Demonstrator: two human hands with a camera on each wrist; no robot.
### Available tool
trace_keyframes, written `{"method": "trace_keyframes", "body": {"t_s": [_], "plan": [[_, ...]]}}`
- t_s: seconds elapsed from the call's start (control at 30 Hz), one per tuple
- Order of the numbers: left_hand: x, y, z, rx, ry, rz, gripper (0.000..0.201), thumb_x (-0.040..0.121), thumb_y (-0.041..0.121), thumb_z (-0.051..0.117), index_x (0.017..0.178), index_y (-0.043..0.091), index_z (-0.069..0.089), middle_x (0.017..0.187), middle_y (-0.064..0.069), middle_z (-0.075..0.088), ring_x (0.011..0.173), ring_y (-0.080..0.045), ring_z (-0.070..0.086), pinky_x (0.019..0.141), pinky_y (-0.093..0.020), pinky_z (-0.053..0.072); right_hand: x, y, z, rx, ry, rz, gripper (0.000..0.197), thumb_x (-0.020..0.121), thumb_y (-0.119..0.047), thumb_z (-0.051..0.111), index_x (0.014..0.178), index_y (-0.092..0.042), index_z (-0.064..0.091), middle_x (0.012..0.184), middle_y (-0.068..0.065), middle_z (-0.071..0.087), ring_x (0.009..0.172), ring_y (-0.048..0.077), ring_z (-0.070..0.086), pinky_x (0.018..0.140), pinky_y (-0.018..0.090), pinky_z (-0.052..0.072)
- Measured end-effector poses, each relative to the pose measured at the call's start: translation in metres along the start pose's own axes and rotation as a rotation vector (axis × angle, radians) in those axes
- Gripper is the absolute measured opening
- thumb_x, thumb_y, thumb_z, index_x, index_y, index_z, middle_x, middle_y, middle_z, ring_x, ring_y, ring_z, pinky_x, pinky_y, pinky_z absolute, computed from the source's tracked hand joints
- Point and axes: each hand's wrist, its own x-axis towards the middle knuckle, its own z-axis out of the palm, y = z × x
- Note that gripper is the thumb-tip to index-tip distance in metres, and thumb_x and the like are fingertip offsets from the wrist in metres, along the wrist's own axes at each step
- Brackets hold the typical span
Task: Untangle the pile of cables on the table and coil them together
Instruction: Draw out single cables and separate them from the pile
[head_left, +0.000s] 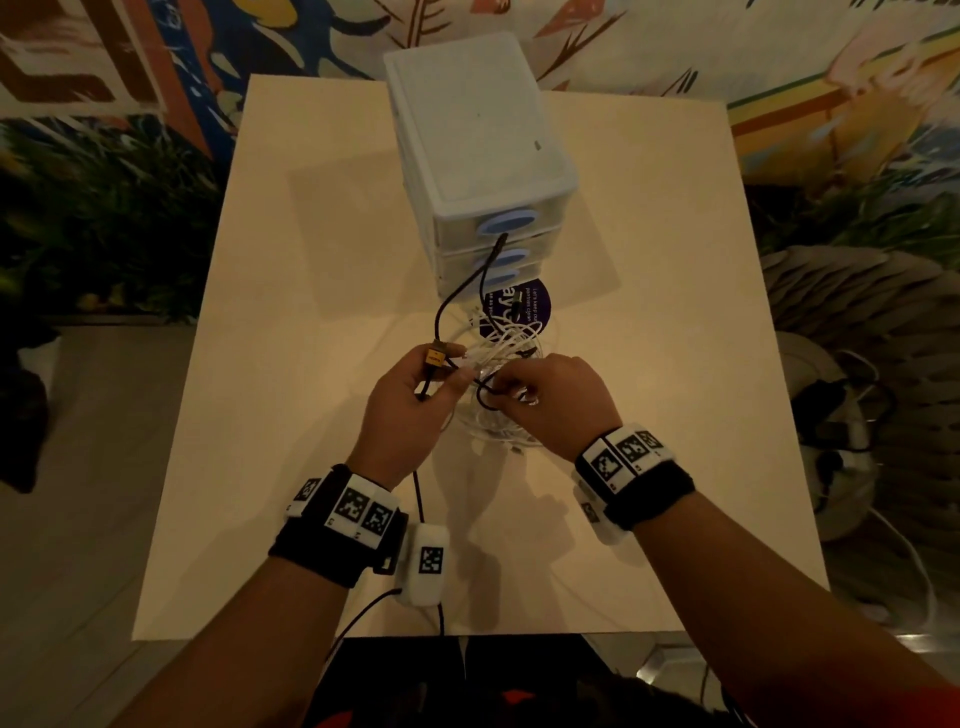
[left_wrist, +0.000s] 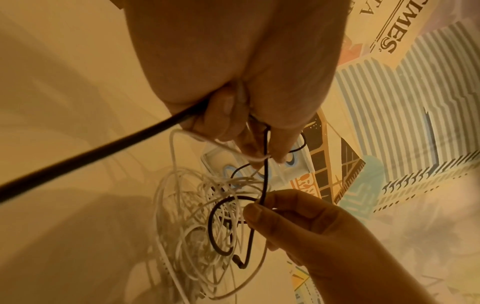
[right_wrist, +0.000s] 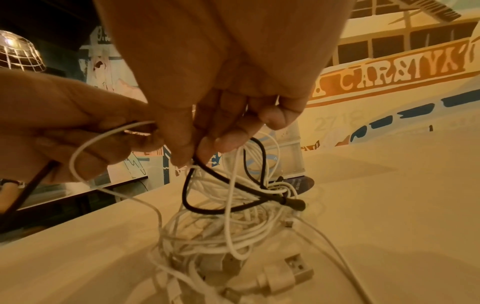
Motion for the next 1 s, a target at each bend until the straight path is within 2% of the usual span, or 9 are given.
{"method": "trace_keyframes", "body": {"t_s": [0.13, 0.23, 0.33, 0.4, 0.5, 0.57, 0.67, 0.8, 1.0], "plan": [[0.001, 0.008, -0.001, -0.113, -0.023, -0.082, 0.017, 0.096, 0.027, 0.068, 0.112, 0.023, 0.074, 0.1, 0.009, 0.076, 0.089, -0.011, 0.07, 0.095, -0.038, 0.056, -0.002, -0.008, -0.004, 0.029, -0.048, -0.019, 0.018, 0.091, -0.046, 0.066, 0.104, -0.034, 0.073, 0.093, -0.012, 0.074, 0.083, 0.011, 0.064, 0.071, 0.026, 0.039], [-0.001, 0.016, -0.002, -0.206, -0.039, -0.162, 0.026, 0.103, 0.022, 0.057, 0.121, 0.011, 0.072, 0.106, -0.006, 0.074, 0.093, -0.04, 0.049, 0.095, -0.053, 0.037, -0.001, -0.009, -0.007, 0.099, -0.075, 0.022, 0.02, 0.092, -0.046, 0.066, 0.107, -0.036, 0.074, 0.099, -0.012, 0.074, 0.083, 0.01, 0.061, 0.073, 0.027, 0.043], [-0.003, 0.018, -0.003, -0.24, -0.06, -0.14, 0.026, 0.105, 0.012, 0.053, 0.125, 0.005, 0.067, 0.117, -0.016, 0.072, 0.099, -0.042, 0.035, 0.072, -0.034, 0.055, 0.0, -0.006, -0.01, 0.163, -0.055, 0.041, 0.017, 0.092, -0.044, 0.067, 0.104, -0.037, 0.076, 0.098, -0.012, 0.074, 0.077, 0.007, 0.056, 0.071, 0.027, 0.042], [-0.004, 0.017, -0.003, -0.195, -0.058, -0.104, 0.023, 0.103, 0.011, 0.057, 0.123, 0.007, 0.068, 0.111, -0.009, 0.073, 0.083, -0.039, 0.045, 0.059, -0.033, 0.047, 0.0, -0.006, -0.013, 0.174, -0.04, 0.019, 0.017, 0.092, -0.043, 0.067, 0.105, -0.037, 0.076, 0.095, -0.012, 0.072, 0.077, 0.007, 0.055, 0.07, 0.027, 0.042], [-0.004, 0.016, -0.002, -0.167, -0.065, -0.093, 0.022, 0.098, 0.01, 0.065, 0.119, 0.009, 0.07, 0.097, 0.001, 0.07, 0.044, -0.005, 0.052, 0.049, -0.013, 0.04, 0.0, -0.009, -0.014, 0.218, -0.026, -0.056, 0.015, 0.091, -0.036, 0.069, 0.104, -0.033, 0.077, 0.091, -0.01, 0.071, 0.081, 0.01, 0.061, 0.073, 0.029, 0.047], [-0.004, 0.017, 0.001, -0.189, -0.066, -0.114, 0.024, 0.095, 0.01, 0.068, 0.119, 0.01, 0.071, 0.095, -0.001, 0.07, 0.043, -0.008, 0.051, 0.044, -0.024, 0.041, 0.0, -0.013, -0.013, 0.249, -0.03, -0.066, 0.013, 0.092, -0.031, 0.068, 0.104, -0.029, 0.075, 0.092, -0.009, 0.07, 0.081, 0.009, 0.06, 0.073, 0.027, 0.047], [-0.002, 0.018, 0.005, -0.183, -0.042, -0.119, 0.023, 0.093, 0.012, 0.072, 0.115, 0.011, 0.073, 0.089, -0.001, 0.073, 0.049, 0.0, 0.057, 0.048, -0.022, 0.044, 0.001, -0.015, -0.013, 0.267, -0.014, -0.065, 0.015, 0.095, -0.03, 0.064, 0.108, -0.028, 0.072, 0.096, -0.01, 0.071, 0.081, 0.005, 0.06, 0.075, 0.026, 0.05], [0.001, 0.012, 0.004, -0.237, 0.055, -0.114, 0.007, 0.088, 0.013, 0.078, 0.094, 0.016, 0.079, 0.09, 0.004, 0.08, 0.093, -0.007, 0.074, 0.084, -0.018, 0.053, 0.001, -0.006, -0.01, 0.194, -0.108, -0.034, 0.02, 0.094, -0.039, 0.065, 0.11, -0.029, 0.069, 0.099, -0.009, 0.073, 0.089, 0.011, 0.066, 0.078, 0.031, 0.053], [0.0, 0.009, -0.002, -0.255, 0.163, -0.048, 0.006, 0.092, 0.018, 0.074, 0.089, 0.014, 0.078, 0.086, 0.01, 0.079, 0.095, -0.003, 0.072, 0.085, -0.015, 0.051, -0.005, 0.016, -0.02, 0.117, -0.129, 0.025, 0.025, 0.096, -0.025, 0.063, 0.118, -0.028, 0.074, 0.117, -0.002, 0.074, 0.106, 0.022, 0.067, 0.089, 0.03, 0.048]]}}
